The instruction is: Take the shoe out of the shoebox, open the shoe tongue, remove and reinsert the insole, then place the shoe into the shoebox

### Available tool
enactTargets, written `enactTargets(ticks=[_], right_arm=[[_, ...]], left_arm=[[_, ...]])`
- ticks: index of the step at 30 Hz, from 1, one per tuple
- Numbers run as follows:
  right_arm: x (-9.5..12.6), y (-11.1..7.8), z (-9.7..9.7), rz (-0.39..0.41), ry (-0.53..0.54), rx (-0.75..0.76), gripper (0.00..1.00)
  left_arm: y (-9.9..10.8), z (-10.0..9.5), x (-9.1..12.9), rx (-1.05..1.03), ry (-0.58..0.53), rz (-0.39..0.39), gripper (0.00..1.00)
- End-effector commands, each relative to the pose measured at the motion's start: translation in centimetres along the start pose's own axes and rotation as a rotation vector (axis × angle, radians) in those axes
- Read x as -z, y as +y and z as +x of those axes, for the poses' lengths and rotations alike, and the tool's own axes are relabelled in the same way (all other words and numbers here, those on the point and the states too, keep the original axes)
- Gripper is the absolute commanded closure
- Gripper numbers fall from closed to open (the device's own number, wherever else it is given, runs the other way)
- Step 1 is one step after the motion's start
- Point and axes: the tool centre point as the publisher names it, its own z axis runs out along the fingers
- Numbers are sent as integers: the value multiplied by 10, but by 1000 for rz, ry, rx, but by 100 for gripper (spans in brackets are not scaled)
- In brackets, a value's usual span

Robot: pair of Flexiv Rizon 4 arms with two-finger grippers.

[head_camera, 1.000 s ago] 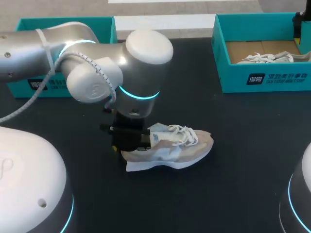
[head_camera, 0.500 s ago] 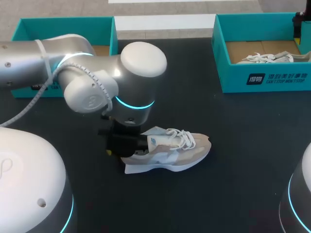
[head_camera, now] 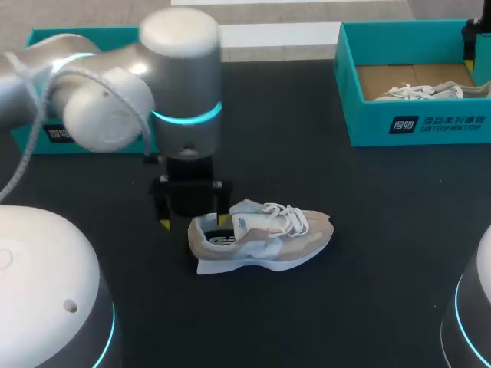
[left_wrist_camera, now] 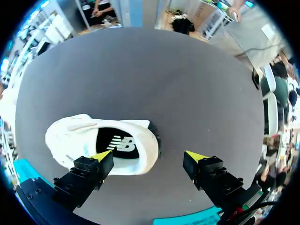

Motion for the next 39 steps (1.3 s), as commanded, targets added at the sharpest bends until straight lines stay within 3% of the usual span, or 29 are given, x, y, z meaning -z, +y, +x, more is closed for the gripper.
enactTargets(ticks=[1, 4, 8, 22, 29, 34, 39], right_arm=[[0, 0, 0, 1, 1, -1, 0], [0, 0, 0, 1, 1, -1, 0], [0, 0, 0, 1, 1, -1, 0], [0, 0, 0, 1, 1, -1, 0], [0, 0, 0, 1, 1, -1, 0], [0, 0, 0, 1, 1, -1, 0], [0, 0, 0, 1, 1, -1, 0]], left_arm=[[0, 36, 14, 108, -211, 65, 0], [3, 45, 9, 215, -315, 193, 0], [4, 42, -5, 170, -418, 454, 0], [4, 42, -5, 170, -418, 454, 0], [3, 61, -4, 425, -419, 601, 0], [4, 78, -7, 604, -496, 661, 0], [5, 96, -7, 782, -658, 697, 0]])
